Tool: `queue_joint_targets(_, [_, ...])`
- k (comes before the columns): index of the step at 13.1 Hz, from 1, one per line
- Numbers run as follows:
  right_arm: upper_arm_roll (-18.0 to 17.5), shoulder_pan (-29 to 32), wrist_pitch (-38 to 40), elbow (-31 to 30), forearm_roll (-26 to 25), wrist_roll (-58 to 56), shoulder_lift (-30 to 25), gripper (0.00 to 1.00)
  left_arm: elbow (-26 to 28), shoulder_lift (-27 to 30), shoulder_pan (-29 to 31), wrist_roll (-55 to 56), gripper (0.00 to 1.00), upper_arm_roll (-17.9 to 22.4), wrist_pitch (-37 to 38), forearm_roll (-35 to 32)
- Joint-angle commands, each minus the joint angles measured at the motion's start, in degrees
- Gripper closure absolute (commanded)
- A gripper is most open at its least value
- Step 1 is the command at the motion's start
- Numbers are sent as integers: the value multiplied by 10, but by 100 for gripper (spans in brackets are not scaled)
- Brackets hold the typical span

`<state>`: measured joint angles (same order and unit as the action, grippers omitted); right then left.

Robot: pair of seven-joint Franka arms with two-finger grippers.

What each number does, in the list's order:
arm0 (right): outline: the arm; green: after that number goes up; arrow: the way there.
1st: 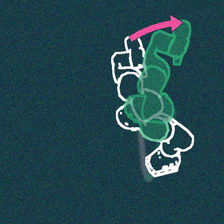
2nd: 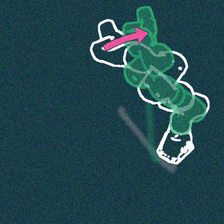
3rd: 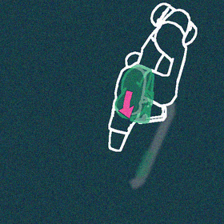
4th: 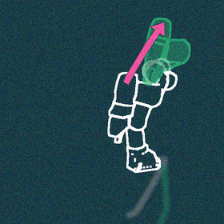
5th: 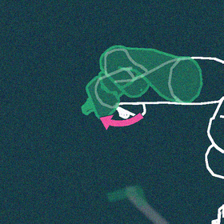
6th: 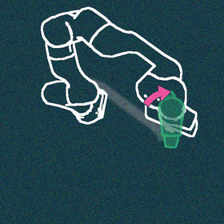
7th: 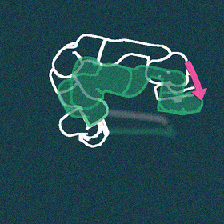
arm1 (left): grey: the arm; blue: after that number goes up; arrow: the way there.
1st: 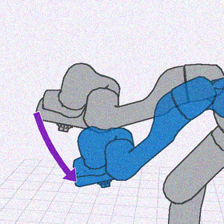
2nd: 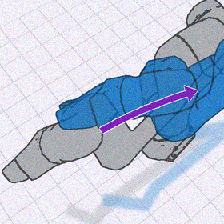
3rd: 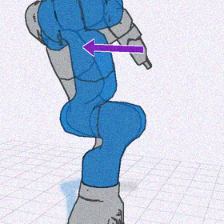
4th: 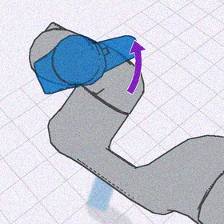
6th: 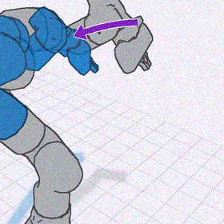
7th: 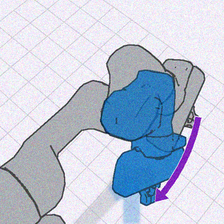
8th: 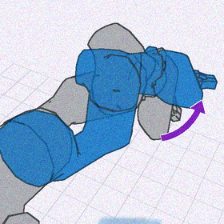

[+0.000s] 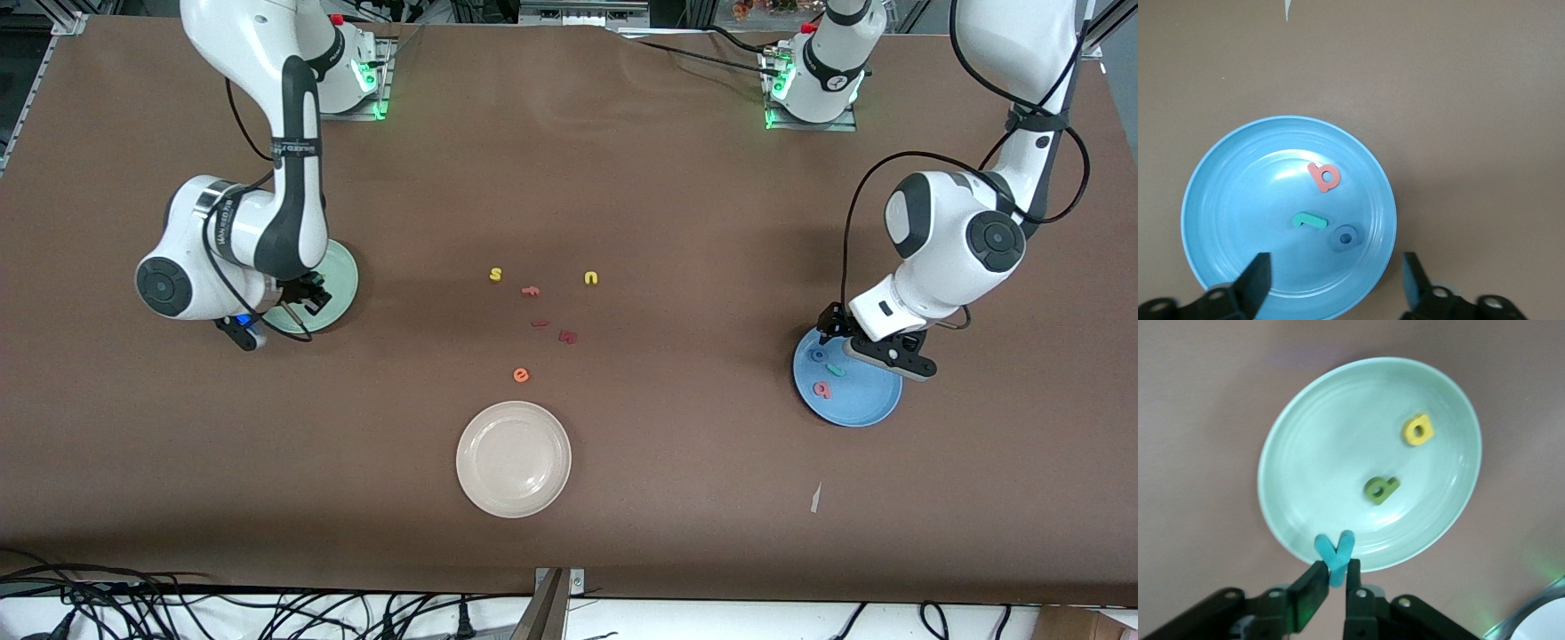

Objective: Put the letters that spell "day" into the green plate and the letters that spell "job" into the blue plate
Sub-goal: 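Release the y on the green plate while the left gripper withdraws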

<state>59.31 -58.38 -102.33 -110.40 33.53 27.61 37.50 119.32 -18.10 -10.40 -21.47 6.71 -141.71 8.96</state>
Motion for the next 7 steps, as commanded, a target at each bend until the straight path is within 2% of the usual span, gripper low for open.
queue_joint_targets(1, [6, -5, -1, -5, 8, -28, 5, 0, 70, 65, 27, 2, 0, -5, 6, -19])
queue_joint_targets(3, [6, -2, -2, -2, 9, -30, 6, 0, 77, 87, 38, 2, 0, -5, 6, -19])
queue_joint_targets(5, [6, -3, -1, 9, 11, -23, 6, 0, 70, 139, 53, -8, 0, -5, 12, -24])
queue_joint_targets(7, [5, -3, 1, 31, 12, -30, 5, 0, 26, 171, 56, -13, 0, -6, 93, -81])
